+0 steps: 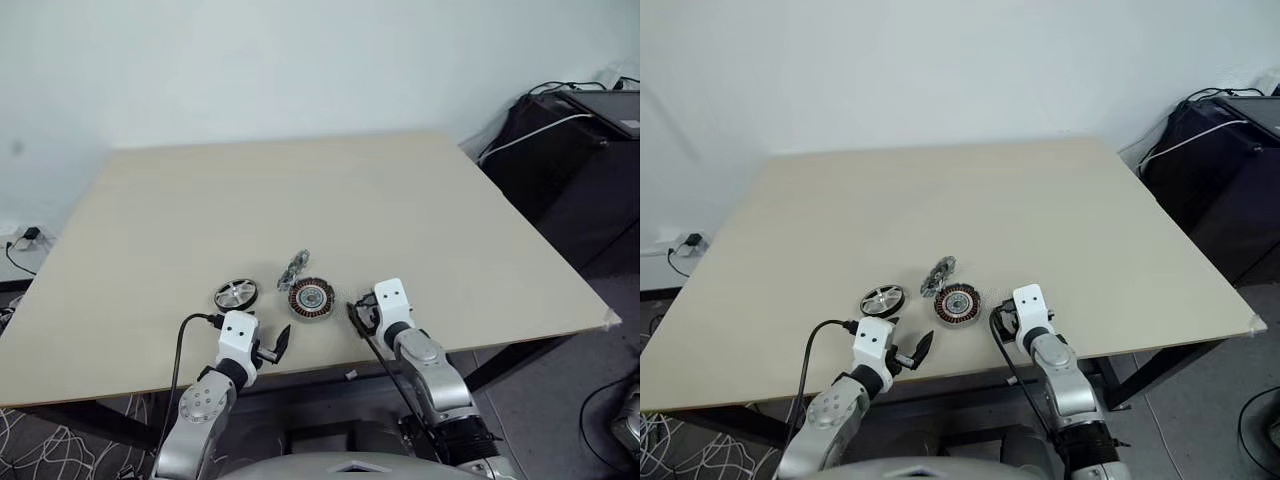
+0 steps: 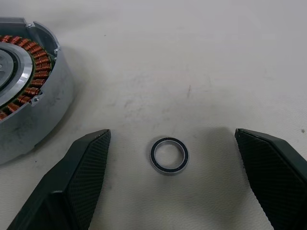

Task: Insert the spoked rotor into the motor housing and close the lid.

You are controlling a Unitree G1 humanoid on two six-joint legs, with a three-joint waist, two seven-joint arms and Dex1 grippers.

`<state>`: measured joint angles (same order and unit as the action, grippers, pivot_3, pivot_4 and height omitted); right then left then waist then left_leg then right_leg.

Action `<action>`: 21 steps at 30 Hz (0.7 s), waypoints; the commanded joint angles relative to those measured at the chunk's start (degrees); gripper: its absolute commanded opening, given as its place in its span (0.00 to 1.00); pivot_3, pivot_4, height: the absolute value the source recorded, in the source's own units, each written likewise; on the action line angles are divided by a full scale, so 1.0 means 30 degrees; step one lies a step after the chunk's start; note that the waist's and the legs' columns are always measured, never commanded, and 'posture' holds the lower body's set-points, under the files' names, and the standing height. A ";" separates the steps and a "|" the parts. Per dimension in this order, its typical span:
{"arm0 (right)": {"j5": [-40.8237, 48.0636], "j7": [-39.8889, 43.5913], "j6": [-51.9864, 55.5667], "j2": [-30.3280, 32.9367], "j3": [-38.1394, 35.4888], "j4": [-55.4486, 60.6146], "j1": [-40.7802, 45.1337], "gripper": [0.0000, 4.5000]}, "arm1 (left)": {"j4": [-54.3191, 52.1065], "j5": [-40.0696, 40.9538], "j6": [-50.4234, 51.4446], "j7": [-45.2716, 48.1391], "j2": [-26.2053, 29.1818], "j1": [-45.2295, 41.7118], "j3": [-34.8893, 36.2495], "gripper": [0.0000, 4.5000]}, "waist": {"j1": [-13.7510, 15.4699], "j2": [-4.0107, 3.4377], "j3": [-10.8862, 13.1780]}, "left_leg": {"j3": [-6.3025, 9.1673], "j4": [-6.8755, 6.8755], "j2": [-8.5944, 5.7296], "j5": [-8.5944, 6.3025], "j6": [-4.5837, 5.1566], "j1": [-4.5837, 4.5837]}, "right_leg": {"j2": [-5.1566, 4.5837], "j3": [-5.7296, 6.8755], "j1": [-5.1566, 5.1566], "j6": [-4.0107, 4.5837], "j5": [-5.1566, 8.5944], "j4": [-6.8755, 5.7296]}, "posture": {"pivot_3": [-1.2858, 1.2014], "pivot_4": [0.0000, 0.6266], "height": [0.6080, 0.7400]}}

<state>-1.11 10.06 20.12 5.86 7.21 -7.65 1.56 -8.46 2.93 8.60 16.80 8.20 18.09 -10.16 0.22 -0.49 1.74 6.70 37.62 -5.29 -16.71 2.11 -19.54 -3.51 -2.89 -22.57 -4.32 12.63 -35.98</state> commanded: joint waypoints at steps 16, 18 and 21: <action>0.0650 0.0487 0.0943 -0.0035 -0.0072 0.1299 -0.0264 0.15 | -0.1151 0.0184 0.0302 0.0089 0.0031 -0.0180 -0.0053 1.00 | -0.0006 -0.0027 -0.0061 | 0.0012 0.0008 -0.0005 -0.0001 -0.0007 0.0002 | -0.0003 -0.0001 0.0011 -0.0003 -0.0002 -0.0002 | 0.52 0.00 1.00; 0.0666 0.0690 0.1248 0.0035 0.0175 0.2548 -0.0240 0.15 | -0.1158 0.0178 0.0338 0.0057 -0.0010 -0.0203 -0.0066 1.00 | 0.0025 -0.0036 -0.0054 | 0.0015 0.0006 -0.0007 0.0001 -0.0001 -0.0024 | -0.0004 0.0000 -0.0015 -0.0007 -0.0004 0.0000 | 0.52 0.00 1.00; 0.0618 0.1008 0.1782 0.0087 0.0692 0.4003 -0.0038 0.15 | -0.1154 0.0185 0.0366 0.0047 -0.0054 -0.0231 -0.0061 1.00 | 0.0000 -0.0063 -0.0036 | 0.0014 -0.0001 -0.0007 0.0004 0.0004 -0.0054 | -0.0003 -0.0002 -0.0054 -0.0033 -0.0019 -0.0001 | 0.52 0.00 1.00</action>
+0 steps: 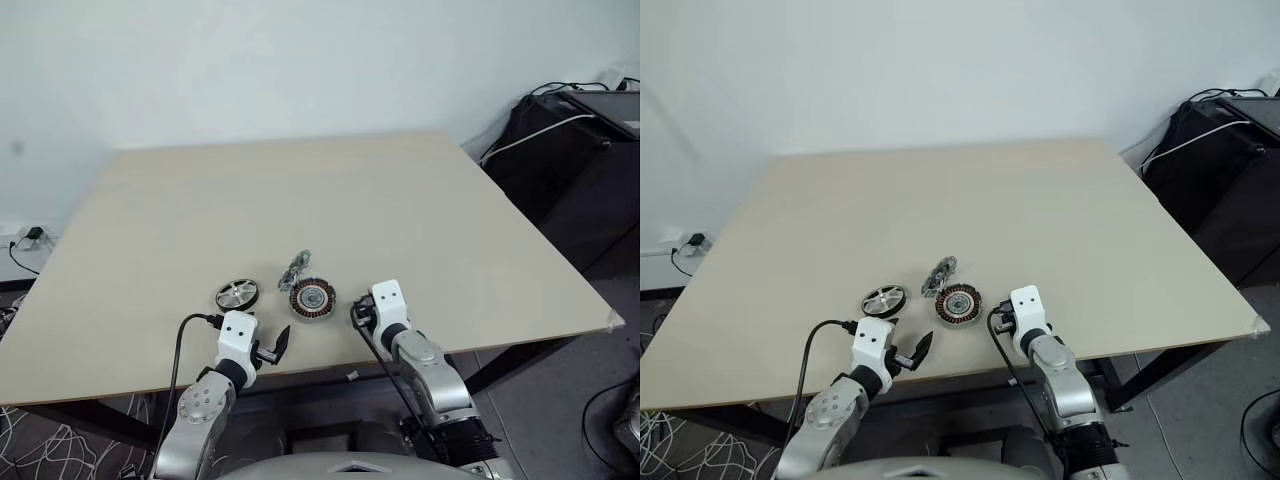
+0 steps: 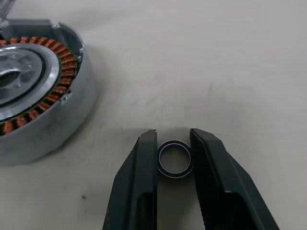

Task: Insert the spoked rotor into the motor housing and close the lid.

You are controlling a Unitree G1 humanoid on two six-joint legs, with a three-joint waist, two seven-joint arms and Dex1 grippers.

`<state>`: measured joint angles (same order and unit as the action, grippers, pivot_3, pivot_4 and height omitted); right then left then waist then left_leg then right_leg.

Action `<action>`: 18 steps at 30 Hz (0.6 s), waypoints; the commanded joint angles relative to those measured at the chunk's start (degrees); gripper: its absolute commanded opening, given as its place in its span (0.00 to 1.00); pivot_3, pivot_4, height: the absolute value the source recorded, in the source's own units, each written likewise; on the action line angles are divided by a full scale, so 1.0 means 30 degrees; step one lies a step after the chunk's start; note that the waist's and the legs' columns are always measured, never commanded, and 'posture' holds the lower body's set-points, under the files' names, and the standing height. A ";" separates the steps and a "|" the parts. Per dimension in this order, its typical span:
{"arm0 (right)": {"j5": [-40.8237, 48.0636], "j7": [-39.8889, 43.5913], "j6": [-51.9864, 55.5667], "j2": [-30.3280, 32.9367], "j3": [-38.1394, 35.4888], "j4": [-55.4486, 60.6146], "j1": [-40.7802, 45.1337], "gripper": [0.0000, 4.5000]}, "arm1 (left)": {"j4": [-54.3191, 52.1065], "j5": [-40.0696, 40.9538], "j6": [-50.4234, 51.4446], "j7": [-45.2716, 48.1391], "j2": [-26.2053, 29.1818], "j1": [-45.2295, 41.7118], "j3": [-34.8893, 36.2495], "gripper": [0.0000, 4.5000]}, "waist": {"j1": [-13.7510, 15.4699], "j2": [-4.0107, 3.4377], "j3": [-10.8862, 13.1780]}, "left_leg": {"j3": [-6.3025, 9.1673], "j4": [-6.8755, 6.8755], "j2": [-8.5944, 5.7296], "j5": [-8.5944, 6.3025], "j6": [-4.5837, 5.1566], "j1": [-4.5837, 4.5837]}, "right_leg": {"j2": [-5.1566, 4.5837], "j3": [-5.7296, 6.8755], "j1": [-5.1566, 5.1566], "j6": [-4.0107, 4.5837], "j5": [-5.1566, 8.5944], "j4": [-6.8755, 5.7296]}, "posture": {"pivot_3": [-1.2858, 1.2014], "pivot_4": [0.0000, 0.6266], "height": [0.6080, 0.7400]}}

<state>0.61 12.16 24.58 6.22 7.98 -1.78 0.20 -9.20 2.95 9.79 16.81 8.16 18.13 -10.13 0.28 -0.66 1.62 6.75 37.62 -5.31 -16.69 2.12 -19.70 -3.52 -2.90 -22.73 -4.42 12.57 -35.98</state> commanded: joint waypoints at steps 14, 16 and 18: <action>-0.0749 0.1955 0.0664 -0.0297 0.3719 0.1917 0.2577 0.15 | -0.1098 0.0143 -0.0199 -0.0287 -0.0216 -0.0144 -0.0029 1.00 | -0.0028 0.0007 0.0024 | 0.0004 -0.0020 0.0000 0.0002 0.0003 0.0000 | -0.0002 0.0013 -0.0010 -0.0014 -0.0009 0.0007 | 0.52 0.00 1.00; -0.0780 0.1934 0.0524 -0.0380 0.3734 0.1470 0.2792 0.15 | -0.1163 0.0143 -0.0179 -0.0313 -0.0231 -0.0102 -0.0028 1.00 | -0.0033 0.0007 0.0025 | 0.0006 -0.0021 0.0001 0.0000 -0.0002 0.0002 | 0.0000 0.0015 -0.0009 -0.0013 -0.0008 0.0005 | 0.52 0.00 1.00; -0.0798 0.1928 0.0367 -0.0442 0.3753 0.0922 0.2990 0.15 | -0.1241 0.0150 -0.0147 -0.0331 -0.0237 -0.0040 -0.0026 1.00 | -0.0030 0.0008 0.0025 | 0.0005 -0.0021 0.0001 0.0000 -0.0002 0.0002 | 0.0000 0.0015 -0.0009 -0.0013 -0.0008 0.0004 | 0.52 0.00 1.00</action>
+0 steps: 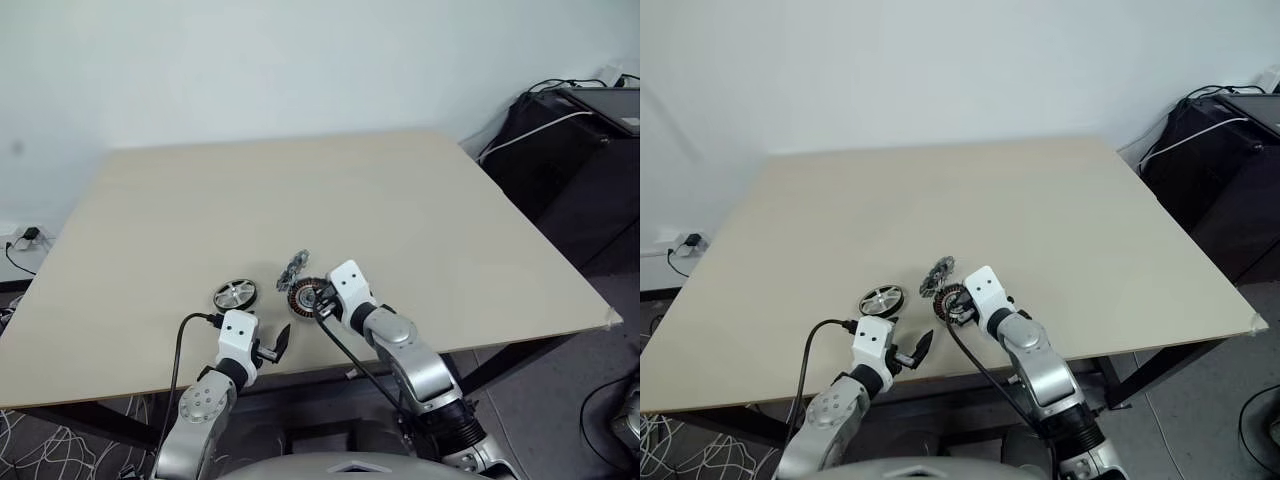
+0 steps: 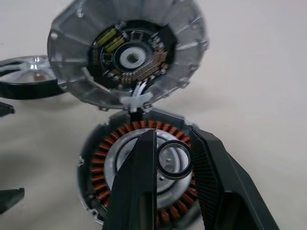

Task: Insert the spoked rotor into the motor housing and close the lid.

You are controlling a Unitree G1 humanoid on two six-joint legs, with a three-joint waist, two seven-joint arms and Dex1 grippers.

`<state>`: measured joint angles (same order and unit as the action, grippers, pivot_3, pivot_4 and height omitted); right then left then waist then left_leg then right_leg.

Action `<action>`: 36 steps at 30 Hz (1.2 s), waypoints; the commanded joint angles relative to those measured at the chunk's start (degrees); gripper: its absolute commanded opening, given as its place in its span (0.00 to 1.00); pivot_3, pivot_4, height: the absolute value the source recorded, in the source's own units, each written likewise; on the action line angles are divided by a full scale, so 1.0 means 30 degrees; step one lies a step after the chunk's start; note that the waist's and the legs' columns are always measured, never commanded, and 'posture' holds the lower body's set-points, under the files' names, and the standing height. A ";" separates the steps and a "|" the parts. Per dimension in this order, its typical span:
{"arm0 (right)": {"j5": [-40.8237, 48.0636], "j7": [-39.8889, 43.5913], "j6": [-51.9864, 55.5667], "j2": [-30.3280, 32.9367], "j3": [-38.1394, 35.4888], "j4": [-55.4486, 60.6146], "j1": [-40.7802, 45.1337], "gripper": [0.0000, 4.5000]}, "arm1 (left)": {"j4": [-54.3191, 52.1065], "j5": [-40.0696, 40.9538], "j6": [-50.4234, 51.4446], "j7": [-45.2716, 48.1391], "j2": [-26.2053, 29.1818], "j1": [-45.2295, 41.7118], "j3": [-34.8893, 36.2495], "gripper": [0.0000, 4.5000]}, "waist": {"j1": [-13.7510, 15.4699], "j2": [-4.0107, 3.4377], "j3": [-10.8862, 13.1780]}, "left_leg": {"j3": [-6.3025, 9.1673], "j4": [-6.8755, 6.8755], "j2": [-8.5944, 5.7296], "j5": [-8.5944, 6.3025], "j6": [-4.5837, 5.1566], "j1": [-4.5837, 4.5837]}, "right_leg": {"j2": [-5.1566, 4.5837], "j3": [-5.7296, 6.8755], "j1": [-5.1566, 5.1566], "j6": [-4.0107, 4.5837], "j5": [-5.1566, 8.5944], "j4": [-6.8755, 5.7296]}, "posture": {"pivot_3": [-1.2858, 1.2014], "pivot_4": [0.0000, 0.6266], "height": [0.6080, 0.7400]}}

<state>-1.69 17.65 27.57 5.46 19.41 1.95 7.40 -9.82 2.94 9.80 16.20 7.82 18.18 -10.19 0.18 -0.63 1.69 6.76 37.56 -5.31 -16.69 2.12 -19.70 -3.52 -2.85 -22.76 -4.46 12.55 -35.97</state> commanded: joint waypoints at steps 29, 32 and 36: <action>-0.0059 0.0394 -0.1529 -0.1064 0.0112 -0.3410 0.1742 0.15 | -0.0953 0.0069 0.0040 -0.0096 -0.0149 -0.0284 0.0043 1.00 | -0.0128 -0.0004 0.0001 | 0.0001 -0.0010 -0.0003 0.0006 0.0001 0.0004 | 0.0004 -0.0002 -0.0007 0.0046 -0.0033 -0.0005 | 0.52 0.00 1.00; -0.0045 0.0403 -0.1445 -0.0946 0.0062 -0.3211 0.1523 0.15 | -0.1001 0.0078 0.0082 -0.0093 -0.0147 -0.0270 0.0036 1.00 | -0.0143 -0.0004 0.0001 | 0.0000 -0.0010 -0.0002 0.0006 0.0000 0.0005 | 0.0004 -0.0002 -0.0007 0.0043 -0.0032 -0.0007 | 0.52 0.00 1.00; -0.0022 0.0422 -0.1368 -0.0825 0.0000 -0.2994 0.1279 0.23 | -0.1203 0.0081 0.0245 -0.0076 -0.0147 -0.0205 -0.0031 1.00 | -0.0166 -0.0006 0.0000 | 0.0000 -0.0010 -0.0003 0.0012 0.0010 0.0006 | 0.0004 -0.0003 -0.0007 0.0042 -0.0031 -0.0006 | 0.52 0.00 1.00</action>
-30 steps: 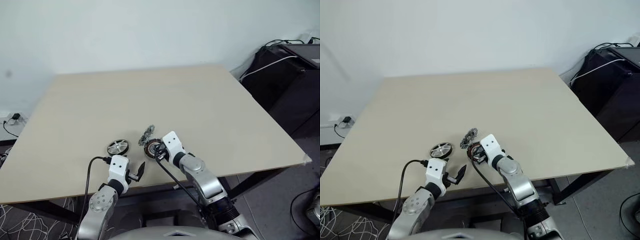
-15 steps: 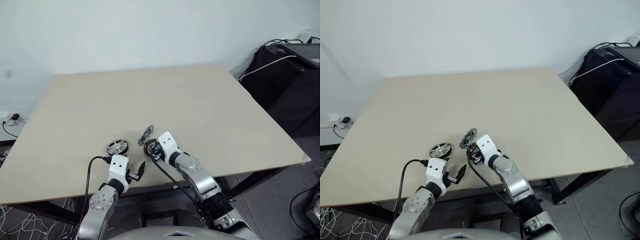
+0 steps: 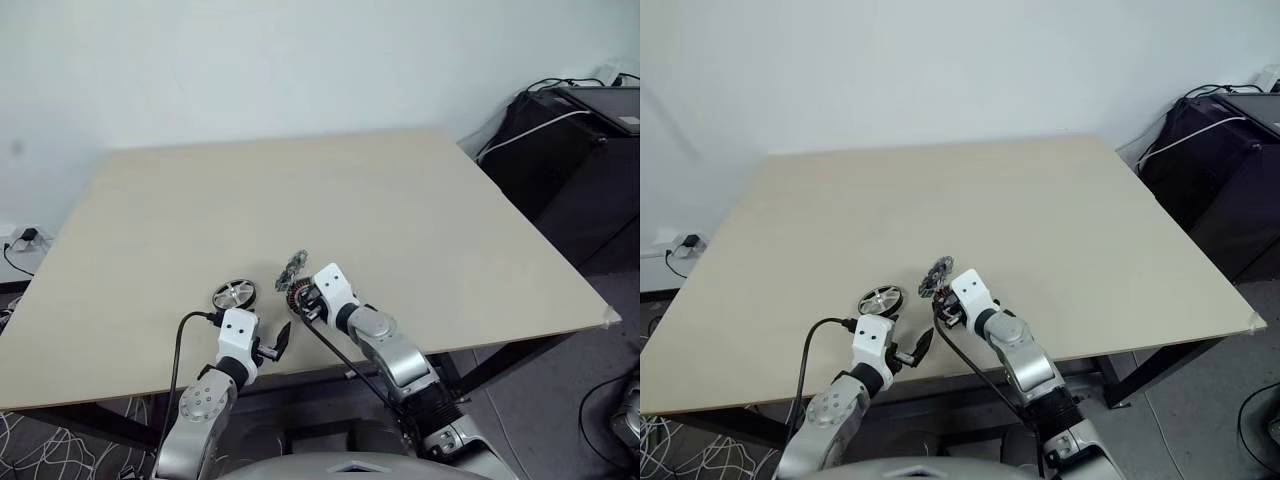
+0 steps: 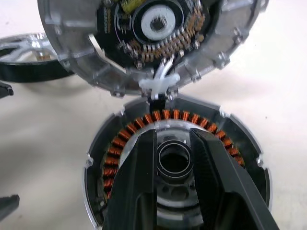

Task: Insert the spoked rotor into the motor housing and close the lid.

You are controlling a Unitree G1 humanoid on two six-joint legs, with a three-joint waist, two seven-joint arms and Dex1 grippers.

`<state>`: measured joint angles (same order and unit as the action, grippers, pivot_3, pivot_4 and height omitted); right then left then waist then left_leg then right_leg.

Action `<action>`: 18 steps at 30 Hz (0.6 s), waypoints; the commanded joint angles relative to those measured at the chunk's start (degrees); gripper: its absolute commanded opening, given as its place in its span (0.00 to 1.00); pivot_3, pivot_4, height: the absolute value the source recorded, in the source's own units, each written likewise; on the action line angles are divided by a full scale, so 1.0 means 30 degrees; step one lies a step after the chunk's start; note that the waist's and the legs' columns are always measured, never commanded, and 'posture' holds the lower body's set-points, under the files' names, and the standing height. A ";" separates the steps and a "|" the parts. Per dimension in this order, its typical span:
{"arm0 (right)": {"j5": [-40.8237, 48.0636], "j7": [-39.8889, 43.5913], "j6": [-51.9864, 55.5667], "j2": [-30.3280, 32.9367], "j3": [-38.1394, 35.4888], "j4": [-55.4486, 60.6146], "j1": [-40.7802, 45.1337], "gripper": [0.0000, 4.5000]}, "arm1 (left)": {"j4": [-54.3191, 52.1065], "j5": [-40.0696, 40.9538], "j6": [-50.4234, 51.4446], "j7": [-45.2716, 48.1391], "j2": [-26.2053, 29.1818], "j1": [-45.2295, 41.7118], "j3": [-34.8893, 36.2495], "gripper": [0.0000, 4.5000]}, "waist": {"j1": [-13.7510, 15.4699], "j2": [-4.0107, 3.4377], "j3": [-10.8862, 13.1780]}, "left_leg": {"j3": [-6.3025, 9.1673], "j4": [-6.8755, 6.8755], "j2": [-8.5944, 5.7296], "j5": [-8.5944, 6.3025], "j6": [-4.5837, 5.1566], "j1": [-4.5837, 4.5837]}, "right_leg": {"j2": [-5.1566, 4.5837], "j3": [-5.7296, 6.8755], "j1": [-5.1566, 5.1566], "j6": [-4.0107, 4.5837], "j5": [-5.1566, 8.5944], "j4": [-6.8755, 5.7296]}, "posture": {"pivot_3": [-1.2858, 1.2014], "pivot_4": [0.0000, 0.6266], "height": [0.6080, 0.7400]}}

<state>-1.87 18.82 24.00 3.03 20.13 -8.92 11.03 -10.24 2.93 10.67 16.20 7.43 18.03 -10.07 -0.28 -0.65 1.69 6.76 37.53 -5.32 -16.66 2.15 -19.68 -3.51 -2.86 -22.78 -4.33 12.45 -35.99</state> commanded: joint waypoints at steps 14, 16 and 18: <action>0.1009 0.0287 -0.0363 -0.0478 -0.0871 0.3243 -0.0052 0.71 | -0.1250 0.0135 0.0258 -0.0032 -0.0018 -0.0200 -0.0052 1.00 | -0.0087 -0.0004 0.0000 | 0.0003 0.0000 0.0000 -0.0006 -0.0013 0.0002 | 0.0000 -0.0001 0.0003 -0.0041 0.0022 -0.0002 | 0.52 0.00 1.00; 0.1045 0.0247 -0.0241 -0.0432 -0.0857 0.3822 -0.0140 0.60 | -0.1203 0.0164 0.0250 -0.0005 -0.0015 -0.0207 -0.0018 1.00 | -0.0088 -0.0004 0.0000 | 0.0003 0.0000 0.0000 -0.0006 -0.0013 0.0002 | 0.0000 0.0000 0.0002 -0.0042 0.0022 -0.0002 | 0.52 0.00 1.00; 0.0964 0.0146 0.0119 -0.0337 -0.0799 0.4329 -0.0239 0.46 | -0.1189 0.0189 0.0254 0.0023 -0.0009 -0.0208 -0.0001 1.00 | -0.0086 -0.0004 0.0000 | 0.0004 0.0000 0.0001 -0.0006 -0.0014 0.0002 | 0.0000 0.0001 0.0001 -0.0042 0.0022 -0.0002 | 0.52 0.00 1.00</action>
<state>0.65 19.54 24.15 2.28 18.10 0.93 10.02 -11.50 2.95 11.92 16.27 7.40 18.09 -10.12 -0.53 -0.66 1.69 6.77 37.52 -5.32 -16.68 2.11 -19.67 -3.51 -2.85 -22.78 -4.46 12.52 -35.99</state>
